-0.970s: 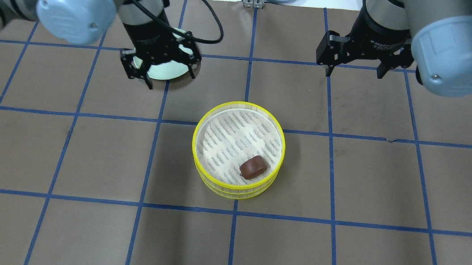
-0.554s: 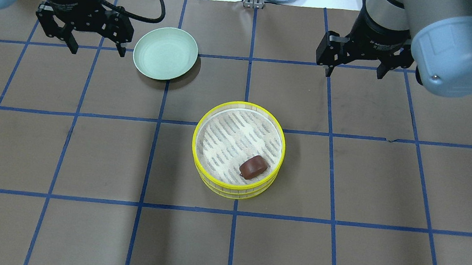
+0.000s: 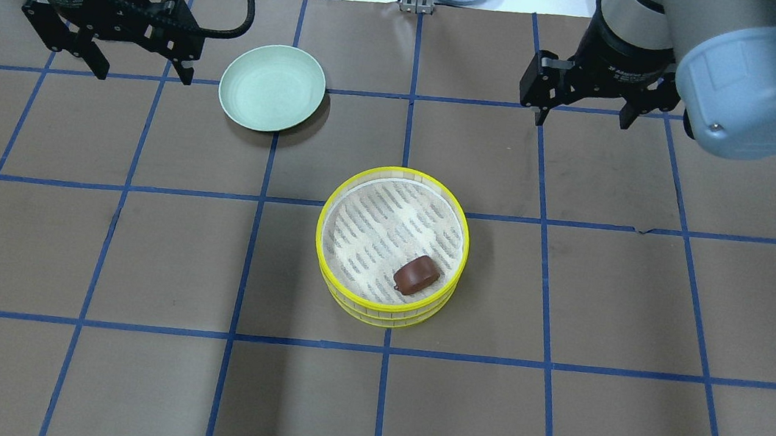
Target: Place buns in different layers of steamer
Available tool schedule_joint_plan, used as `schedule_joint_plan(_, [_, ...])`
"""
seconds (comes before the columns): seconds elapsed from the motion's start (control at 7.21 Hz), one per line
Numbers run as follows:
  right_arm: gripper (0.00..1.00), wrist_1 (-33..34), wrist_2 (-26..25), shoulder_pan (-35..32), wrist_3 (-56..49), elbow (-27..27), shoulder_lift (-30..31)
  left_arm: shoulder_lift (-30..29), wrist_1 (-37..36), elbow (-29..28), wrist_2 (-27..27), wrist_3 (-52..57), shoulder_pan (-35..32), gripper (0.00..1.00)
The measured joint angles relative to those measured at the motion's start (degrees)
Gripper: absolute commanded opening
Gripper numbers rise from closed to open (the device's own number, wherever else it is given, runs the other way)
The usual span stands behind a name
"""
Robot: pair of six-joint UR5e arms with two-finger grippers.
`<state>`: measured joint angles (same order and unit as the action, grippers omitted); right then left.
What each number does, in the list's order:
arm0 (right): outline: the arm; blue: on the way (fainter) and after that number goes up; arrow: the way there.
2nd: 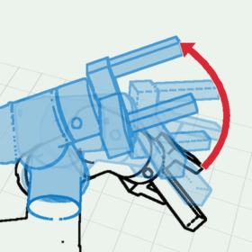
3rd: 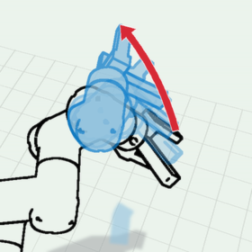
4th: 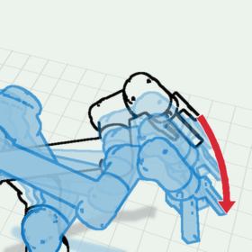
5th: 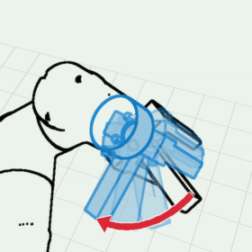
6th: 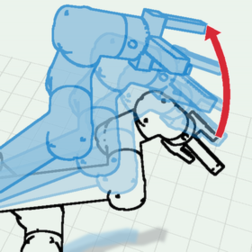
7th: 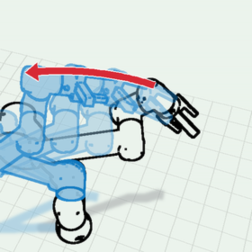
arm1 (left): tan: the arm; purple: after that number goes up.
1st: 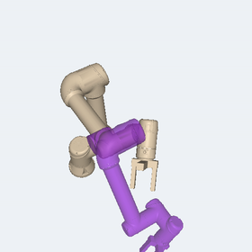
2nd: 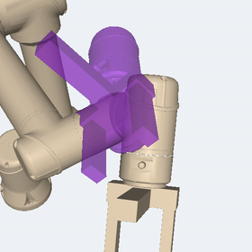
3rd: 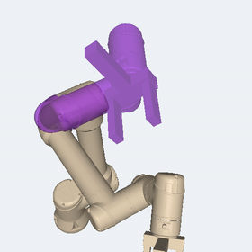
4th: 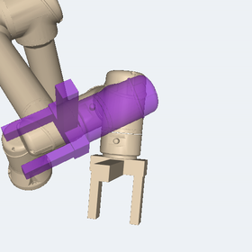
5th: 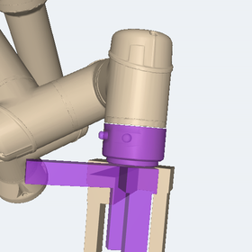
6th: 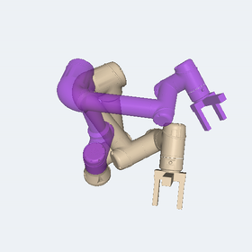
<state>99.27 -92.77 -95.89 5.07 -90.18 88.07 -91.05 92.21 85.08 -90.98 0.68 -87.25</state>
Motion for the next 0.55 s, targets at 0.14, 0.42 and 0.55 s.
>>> schedule_joint_plan(0.14, [1.0,-0.32,-0.07,-0.04,0.02,0.0,0.03,1.1,0.54,0.6,0.89,-0.03,-0.07,1.0])
schedule_joint_plan(0.42, [1.0,-0.59,-0.13,-0.15,0.03,0.0,0.07,2.85,0.67,2.63,1.28,0.41,-0.11,1.0])
schedule_joint_plan(0.55, [1.0,-0.61,-0.13,-0.17,0.03,0.0,0.08,3.11,0.65,3.06,1.32,0.5,-0.11,1.0])
